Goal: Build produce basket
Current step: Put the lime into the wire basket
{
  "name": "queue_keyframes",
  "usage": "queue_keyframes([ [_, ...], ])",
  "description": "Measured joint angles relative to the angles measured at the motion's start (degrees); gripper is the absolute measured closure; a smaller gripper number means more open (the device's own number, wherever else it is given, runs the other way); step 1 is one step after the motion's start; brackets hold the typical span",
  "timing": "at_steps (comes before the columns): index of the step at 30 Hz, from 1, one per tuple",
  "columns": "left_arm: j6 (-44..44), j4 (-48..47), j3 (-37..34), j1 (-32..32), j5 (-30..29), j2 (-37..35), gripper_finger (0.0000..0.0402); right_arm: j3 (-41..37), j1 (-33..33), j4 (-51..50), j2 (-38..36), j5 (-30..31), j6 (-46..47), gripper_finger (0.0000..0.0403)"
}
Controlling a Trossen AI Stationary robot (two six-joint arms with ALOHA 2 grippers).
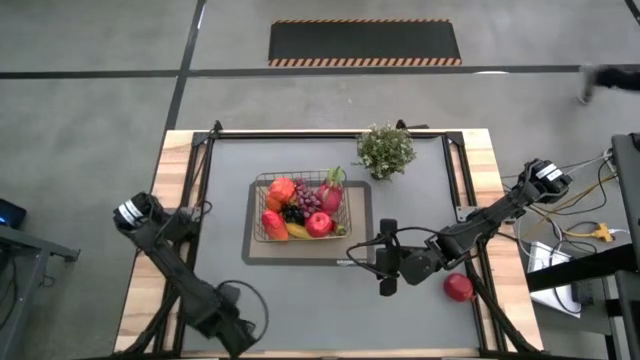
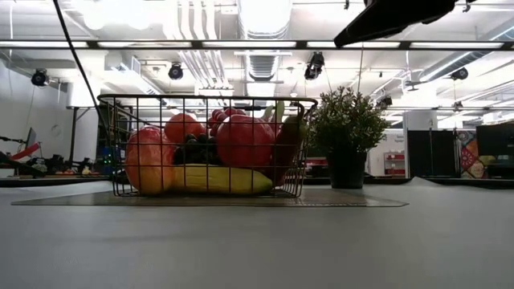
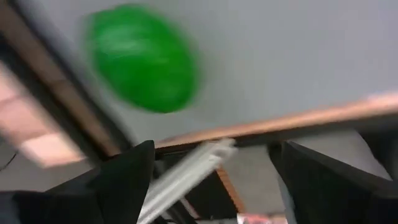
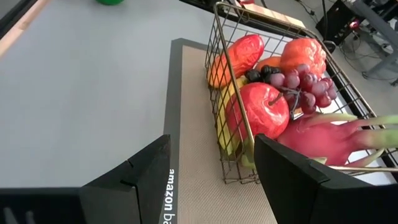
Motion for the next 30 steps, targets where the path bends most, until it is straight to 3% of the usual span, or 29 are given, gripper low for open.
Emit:
queue_keyframes([
  [3,-7.4,-4.5,-0.7,-2.3,0.0,-0.1,0.007,-0.3,0.0,0.0,0.0,0.0,0.3,0.0188],
  [8,-14.1,-4.2,-3.4,-4.5,-2.5,-0.1,0.007,-0.4,0.0,0.0,0.0,0.0,0.2,0.0188],
  [14,-14.7,-4.3,-3.6,-4.5,-9.2,-0.1,0.007,-0.4,0.0,0.0,0.0,0.0,-0.4,0.0188],
  [30,-15.6,-4.6,-5.9,-4.9,-6.9,1.7,0.007,-0.4,0.0,0.0,0.0,0.0,0.3,0.0188],
])
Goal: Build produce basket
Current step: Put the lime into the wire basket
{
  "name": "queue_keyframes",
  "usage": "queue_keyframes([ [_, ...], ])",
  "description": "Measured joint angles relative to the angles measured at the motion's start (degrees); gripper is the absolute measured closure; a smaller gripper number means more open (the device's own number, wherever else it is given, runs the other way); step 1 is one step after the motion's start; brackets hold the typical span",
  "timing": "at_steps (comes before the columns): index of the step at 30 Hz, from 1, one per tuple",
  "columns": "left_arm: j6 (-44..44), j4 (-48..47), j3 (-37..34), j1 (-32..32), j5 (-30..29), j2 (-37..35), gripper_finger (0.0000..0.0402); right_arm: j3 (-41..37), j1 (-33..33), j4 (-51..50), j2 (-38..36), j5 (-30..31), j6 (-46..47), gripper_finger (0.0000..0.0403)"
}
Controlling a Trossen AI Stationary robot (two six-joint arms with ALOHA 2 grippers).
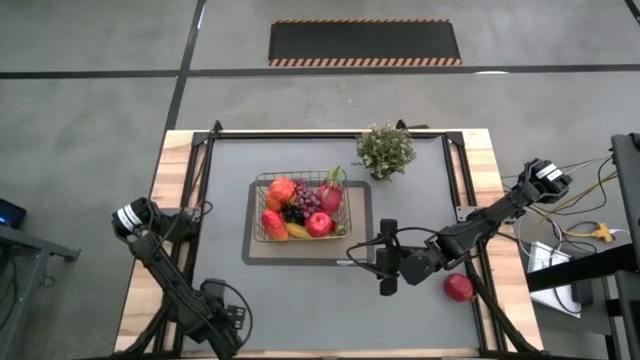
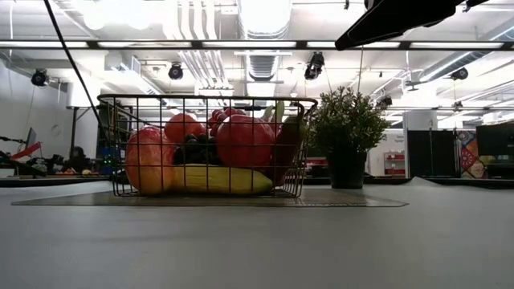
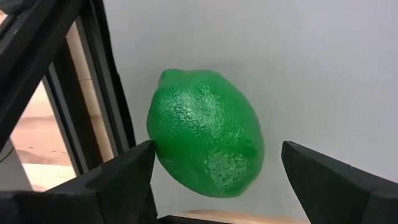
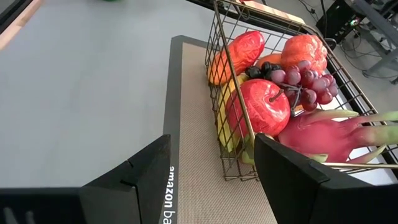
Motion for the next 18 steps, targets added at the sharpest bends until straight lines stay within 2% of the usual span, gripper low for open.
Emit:
queue_keyframes([
  [9,0.9,0.4,-1.5,-0.9,1.4,0.0,0.0077,0.0,0.0,0.0,0.0,0.0,1.0,0.0188],
  [18,1.0,0.4,-1.6,-1.0,1.4,0.0,0.0151,0.0,0.0,-0.1,0.0,0.0,1.0,0.0188],
])
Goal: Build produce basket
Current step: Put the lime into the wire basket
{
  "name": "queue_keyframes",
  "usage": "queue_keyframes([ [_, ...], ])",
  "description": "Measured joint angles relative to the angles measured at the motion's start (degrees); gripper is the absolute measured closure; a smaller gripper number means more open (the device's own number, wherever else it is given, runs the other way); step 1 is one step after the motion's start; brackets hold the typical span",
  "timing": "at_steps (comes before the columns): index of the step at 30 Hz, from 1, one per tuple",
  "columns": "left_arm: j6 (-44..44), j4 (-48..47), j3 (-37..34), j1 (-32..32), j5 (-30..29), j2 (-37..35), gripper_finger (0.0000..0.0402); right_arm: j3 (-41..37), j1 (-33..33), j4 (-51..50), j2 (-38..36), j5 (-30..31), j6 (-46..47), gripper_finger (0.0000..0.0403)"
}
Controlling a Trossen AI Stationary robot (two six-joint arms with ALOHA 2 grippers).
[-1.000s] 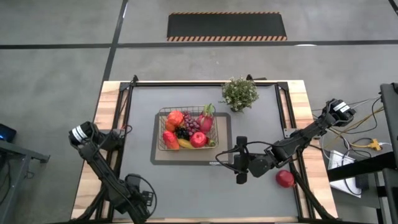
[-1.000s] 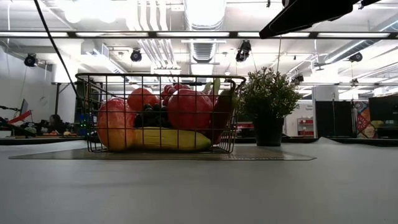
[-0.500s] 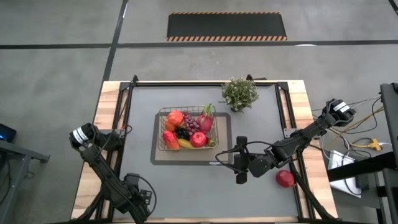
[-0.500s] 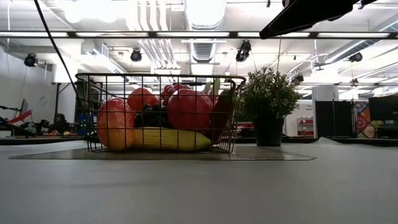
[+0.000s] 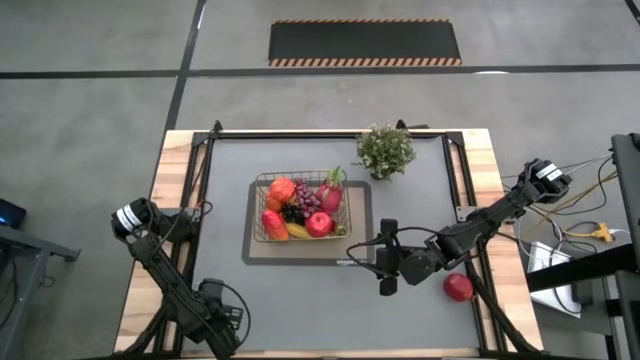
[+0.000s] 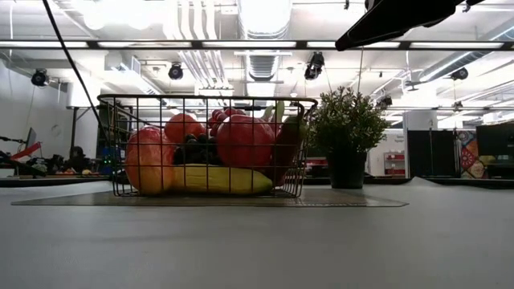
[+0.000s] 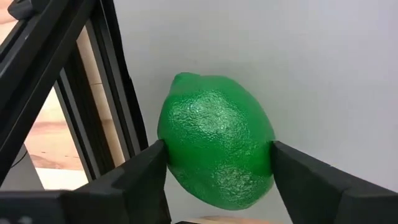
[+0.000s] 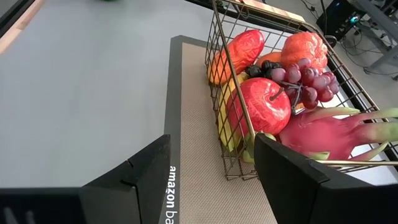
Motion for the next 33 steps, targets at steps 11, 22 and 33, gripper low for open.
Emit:
queue_keyframes([
  [11,0.2,-1.5,2.5,0.0,-1.3,0.0,0.0171,0.0,0.0,-0.4,0.0,0.0,0.0,0.0188],
  [22,17.4,-5.3,13.6,2.9,-27.3,-0.4,0.0171,0.0,0.0,-0.9,0.0,0.0,0.0,0.0188],
  [33,59.2,-3.4,20.9,15.9,-34.0,-0.7,0.0171,0.0,2.7,-4.1,-0.1,-0.1,1.8,0.0189],
])
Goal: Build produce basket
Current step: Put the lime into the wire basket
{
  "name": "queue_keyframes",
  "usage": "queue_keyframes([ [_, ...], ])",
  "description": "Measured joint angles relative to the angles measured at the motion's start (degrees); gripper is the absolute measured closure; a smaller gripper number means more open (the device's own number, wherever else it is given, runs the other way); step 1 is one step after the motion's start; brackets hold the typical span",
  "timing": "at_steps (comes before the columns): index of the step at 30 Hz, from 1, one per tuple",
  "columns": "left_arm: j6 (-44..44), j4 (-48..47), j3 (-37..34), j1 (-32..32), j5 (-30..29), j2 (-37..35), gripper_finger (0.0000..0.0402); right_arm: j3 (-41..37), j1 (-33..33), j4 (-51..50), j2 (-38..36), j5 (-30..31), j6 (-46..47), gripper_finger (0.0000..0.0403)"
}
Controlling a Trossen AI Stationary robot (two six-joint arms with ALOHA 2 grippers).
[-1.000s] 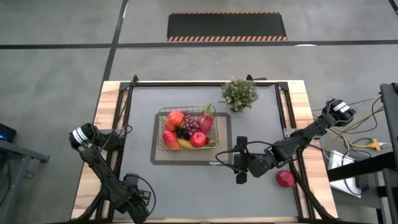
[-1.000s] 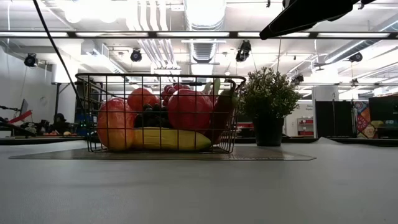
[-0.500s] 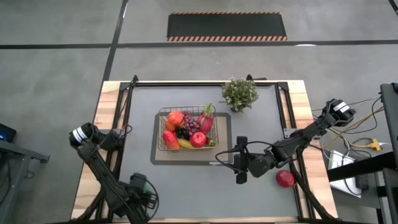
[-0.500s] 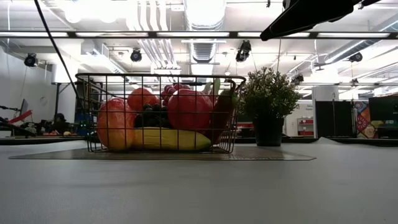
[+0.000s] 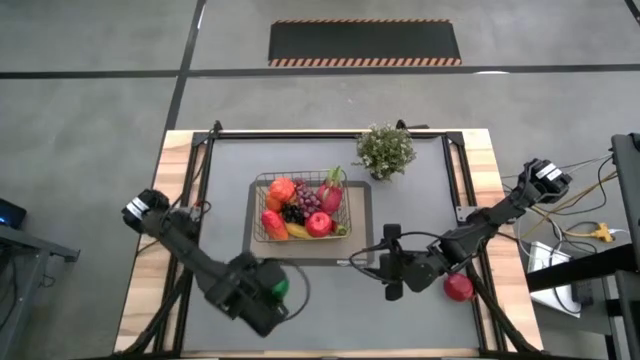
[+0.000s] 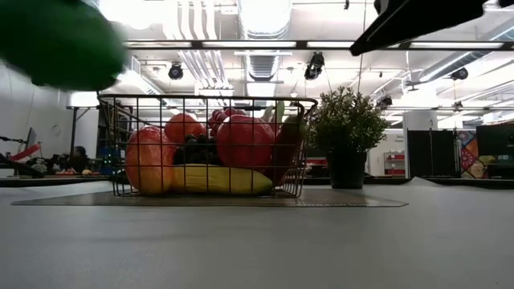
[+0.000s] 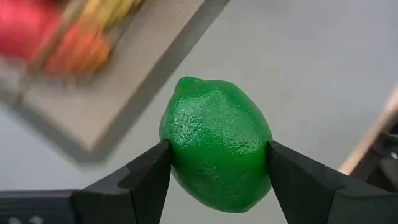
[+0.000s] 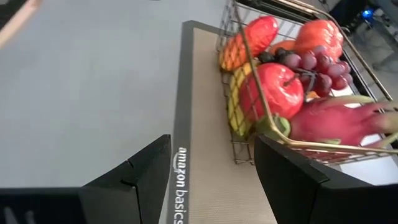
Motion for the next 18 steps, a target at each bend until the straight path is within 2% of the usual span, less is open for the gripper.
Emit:
queue_keyframes([
  [8,31.7,4.8,5.2,8.0,-0.1,-3.0,0.0171,0.0,3.8,0.2,-0.1,0.0,-0.3,0.0189],
  [18,58.0,3.5,5.4,19.6,0.1,-6.9,0.0171,0.0,6.3,0.3,-0.2,0.0,1.4,0.0189],
])
